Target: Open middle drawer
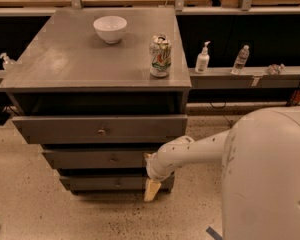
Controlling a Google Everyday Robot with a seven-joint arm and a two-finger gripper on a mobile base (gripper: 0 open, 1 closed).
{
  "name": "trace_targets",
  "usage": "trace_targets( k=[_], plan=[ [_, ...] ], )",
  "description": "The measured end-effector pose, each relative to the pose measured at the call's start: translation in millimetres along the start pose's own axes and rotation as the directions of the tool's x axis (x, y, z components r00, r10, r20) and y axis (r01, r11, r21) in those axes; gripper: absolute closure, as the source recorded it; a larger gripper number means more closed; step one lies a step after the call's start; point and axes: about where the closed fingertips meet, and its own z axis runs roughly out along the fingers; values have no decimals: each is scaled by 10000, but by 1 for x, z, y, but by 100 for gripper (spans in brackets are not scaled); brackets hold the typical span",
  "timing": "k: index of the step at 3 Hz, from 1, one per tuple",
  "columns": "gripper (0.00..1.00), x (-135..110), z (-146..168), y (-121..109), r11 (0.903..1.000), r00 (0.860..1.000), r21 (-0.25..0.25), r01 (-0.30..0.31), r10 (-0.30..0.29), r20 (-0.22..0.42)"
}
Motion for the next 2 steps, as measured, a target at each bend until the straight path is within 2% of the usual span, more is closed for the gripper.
trace_targets(
  k=[1,2],
  plan=[
    [0,7,8,-30,9984,10000,562,-84,84,3],
    [0,12,9,-44,9949,9995,974,-257,239,193]
  ],
)
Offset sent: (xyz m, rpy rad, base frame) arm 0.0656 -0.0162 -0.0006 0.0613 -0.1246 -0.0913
